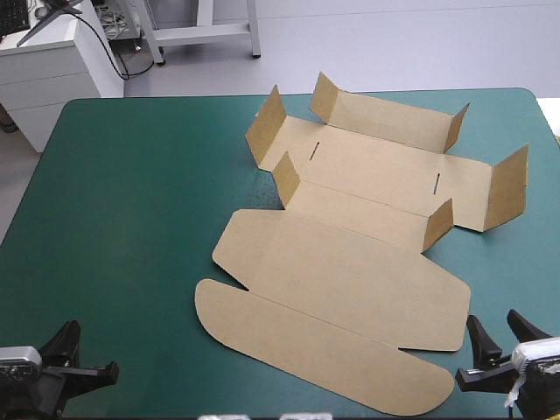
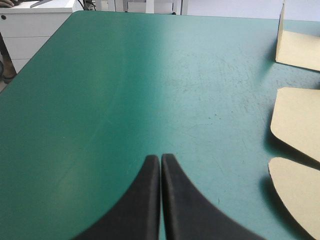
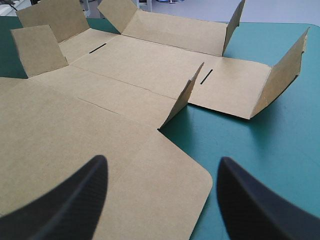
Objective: Fold the box
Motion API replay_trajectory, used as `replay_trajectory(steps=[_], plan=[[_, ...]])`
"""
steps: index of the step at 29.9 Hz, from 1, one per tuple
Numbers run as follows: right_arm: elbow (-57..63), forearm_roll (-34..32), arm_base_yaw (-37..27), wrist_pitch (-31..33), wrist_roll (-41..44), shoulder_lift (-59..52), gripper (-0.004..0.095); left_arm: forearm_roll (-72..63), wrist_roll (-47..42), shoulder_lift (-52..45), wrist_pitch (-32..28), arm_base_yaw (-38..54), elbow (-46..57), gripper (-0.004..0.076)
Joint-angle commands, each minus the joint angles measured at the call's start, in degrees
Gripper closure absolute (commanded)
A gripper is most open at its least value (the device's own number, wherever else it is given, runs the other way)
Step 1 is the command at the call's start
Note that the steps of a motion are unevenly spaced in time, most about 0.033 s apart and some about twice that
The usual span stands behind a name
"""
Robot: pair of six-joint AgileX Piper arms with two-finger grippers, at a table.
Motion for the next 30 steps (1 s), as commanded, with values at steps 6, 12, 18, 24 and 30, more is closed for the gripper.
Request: replay_trajectory(steps=[6,12,18,24,30], plan=[[-1.6,-0.3,-0.1,-3.6,-0.4,2.1,0.0158,-0.3,-0.1,-0.3,-4.6,0.1,-1.4,0.0732],[-2.7,-0.3,-0.1,-3.3,-0.4,4.6,0.0158,-0.3,-0.1,-0.3,-4.6,0.1,-1.4,0.0732],[-9.2,-0.3,-0.1,-3.1,3.3,10.8,0.0158,-0.3,-0.1,-0.3,-4.6,0.1,-1.4,0.0732],[-17.9,1.2,-0.1,-1.5,7.6,22.7,0.0158,-0.4,-0.1,-0.3,-4.6,0.1,-1.4,0.0732],[-27.5,1.2,-0.1,5.6,9.9,40.5,0.0158,-0.4,-0.1,-0.3,-4.6,0.1,-1.4,0.0732]])
